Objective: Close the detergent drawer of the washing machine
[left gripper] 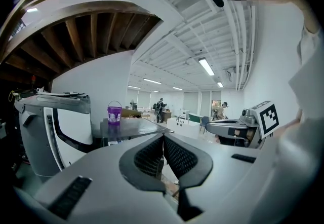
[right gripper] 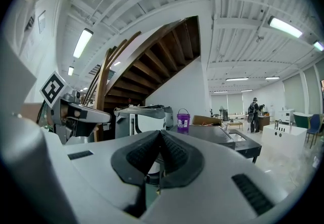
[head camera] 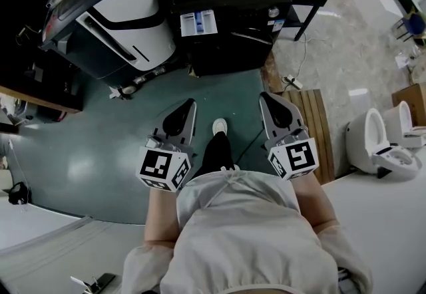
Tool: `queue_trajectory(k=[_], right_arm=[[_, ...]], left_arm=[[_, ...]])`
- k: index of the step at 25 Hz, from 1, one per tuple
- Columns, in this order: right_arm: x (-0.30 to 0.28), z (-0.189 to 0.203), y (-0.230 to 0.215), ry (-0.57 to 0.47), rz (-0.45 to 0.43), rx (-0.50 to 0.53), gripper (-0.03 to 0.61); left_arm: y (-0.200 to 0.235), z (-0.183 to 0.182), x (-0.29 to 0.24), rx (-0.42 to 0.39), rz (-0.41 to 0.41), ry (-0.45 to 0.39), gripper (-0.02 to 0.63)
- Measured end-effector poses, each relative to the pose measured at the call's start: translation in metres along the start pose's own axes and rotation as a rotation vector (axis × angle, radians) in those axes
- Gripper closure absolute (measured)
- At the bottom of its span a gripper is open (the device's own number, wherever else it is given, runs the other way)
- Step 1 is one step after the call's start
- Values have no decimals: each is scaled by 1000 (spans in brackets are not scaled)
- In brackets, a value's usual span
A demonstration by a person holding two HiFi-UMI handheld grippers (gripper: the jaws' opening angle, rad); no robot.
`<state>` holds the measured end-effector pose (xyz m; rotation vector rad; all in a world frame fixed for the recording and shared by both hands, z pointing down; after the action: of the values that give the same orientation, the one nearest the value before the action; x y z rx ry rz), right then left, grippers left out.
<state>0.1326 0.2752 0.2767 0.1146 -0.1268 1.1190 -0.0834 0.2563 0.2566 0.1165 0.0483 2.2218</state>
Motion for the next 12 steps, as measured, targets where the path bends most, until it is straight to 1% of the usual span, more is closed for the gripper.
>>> queue_trajectory(k=[4,9,12], right_arm=[[-47,12,-15,20,-15,5,574],[-124,30,-40,58,-22,29,574],[-170,35,-51,71,-38,61,574]], left_arm=[[39,8,-39,26,-12,-4,594],[98,16,-96,86,-15,-28,594],[134,16,-130,92,-18,-27,594]])
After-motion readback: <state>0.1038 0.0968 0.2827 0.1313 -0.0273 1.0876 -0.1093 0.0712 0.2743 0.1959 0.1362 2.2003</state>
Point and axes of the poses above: the fingertips, and each gripper's own axes: x backward along the fingers, y to its left, z out of its underside, the point moved 5 cm from there along x, backward along the fingers, and after that the axes turned 13 degrees about -y, right-handed, at the moved point
